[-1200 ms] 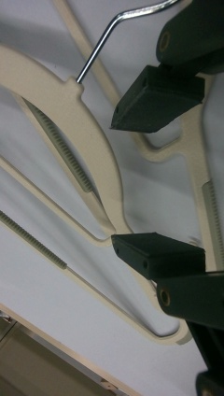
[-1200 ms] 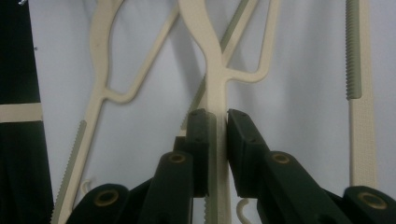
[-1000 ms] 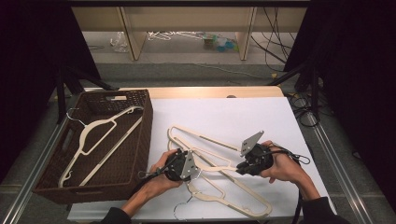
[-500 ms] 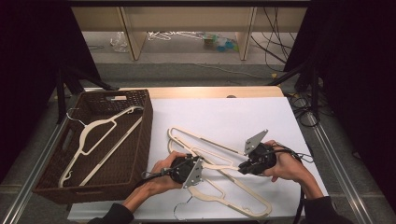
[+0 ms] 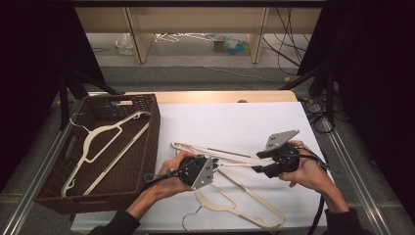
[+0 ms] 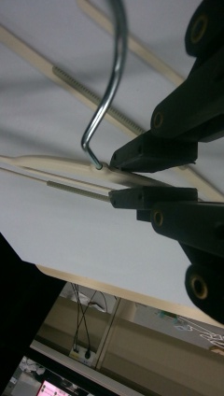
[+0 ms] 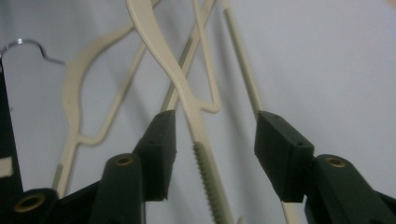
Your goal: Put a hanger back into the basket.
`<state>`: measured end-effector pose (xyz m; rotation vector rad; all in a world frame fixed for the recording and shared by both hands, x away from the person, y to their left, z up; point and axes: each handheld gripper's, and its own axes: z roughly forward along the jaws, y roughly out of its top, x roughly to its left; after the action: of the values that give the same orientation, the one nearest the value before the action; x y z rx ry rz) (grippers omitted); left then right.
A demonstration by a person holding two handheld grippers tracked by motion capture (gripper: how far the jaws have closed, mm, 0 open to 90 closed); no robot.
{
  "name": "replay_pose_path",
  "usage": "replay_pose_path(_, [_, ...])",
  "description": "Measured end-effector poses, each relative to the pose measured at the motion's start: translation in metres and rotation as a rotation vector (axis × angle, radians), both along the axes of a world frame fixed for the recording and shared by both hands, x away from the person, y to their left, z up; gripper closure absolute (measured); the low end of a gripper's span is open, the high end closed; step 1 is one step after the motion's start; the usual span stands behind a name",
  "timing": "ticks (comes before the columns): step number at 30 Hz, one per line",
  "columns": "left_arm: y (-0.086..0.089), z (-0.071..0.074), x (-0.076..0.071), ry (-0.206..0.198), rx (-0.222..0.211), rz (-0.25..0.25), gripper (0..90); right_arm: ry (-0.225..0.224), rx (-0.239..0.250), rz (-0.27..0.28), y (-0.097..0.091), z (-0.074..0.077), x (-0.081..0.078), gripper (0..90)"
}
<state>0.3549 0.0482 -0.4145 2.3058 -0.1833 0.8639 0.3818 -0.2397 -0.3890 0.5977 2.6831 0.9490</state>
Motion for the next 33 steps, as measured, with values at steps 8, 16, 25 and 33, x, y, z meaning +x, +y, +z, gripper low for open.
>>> replay_pose_path(8, [0.007,0.035,0.008,0.073,-0.124,0.093,85.6,-0.115,0.159,-0.078,-0.006,0.041,-0.019,40.2])
replay_pose_path(16, [0.016,0.074,0.014,0.188,-0.244,0.185,85.7,-0.122,0.214,-0.067,-0.004,0.042,-0.038,36.9])
replay_pose_path(25, [0.043,0.11,0.006,0.398,-0.411,0.26,85.7,-0.072,0.211,-0.078,-0.004,0.015,-0.054,31.2])
replay_pose_path(33, [0.076,0.152,-0.002,0.513,-0.535,0.268,85.7,-0.064,0.223,-0.071,-0.003,0.002,-0.066,27.0])
